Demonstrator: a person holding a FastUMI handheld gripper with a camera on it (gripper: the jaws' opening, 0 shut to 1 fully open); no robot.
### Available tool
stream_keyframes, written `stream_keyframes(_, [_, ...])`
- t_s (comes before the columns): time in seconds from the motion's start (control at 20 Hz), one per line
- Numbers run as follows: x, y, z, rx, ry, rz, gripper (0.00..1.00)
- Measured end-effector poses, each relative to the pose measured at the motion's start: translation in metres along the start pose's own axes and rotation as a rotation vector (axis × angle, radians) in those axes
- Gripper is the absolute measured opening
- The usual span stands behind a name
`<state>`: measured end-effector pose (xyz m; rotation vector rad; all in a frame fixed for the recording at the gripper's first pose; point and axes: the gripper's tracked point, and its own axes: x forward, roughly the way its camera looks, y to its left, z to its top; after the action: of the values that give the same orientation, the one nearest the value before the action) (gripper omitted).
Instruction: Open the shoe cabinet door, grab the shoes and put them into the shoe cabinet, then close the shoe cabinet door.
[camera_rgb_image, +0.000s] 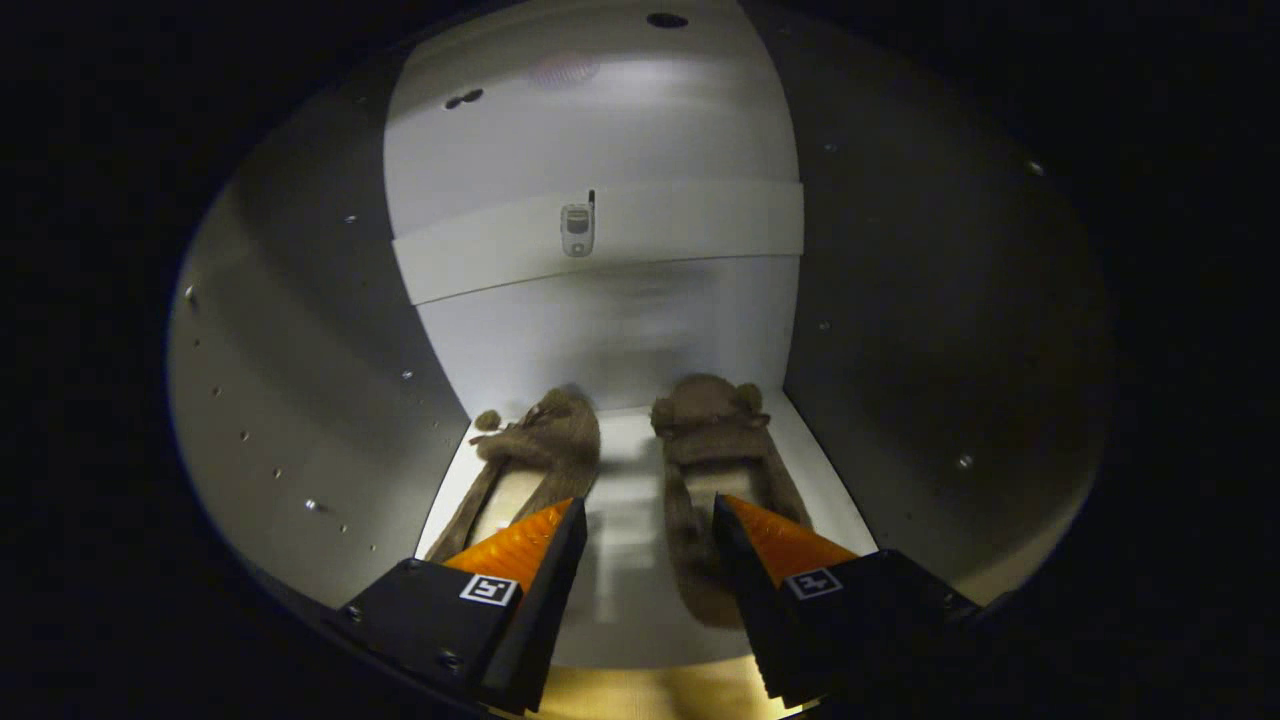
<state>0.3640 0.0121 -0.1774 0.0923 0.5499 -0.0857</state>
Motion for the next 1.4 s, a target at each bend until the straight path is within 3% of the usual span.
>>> stream_keyframes(0.25, [-0.076, 0.007, -0.002, -0.023, -0.104, 0.029, 0.88])
stream_keyframes(1.0, [-0.329, 0.010, -0.029, -0.007, -0.391, 0.144, 0.90])
stream_keyframes(1.4, [-0.440, -0.042, -0.062, -0.040, -0.422, 0.141, 0.90])
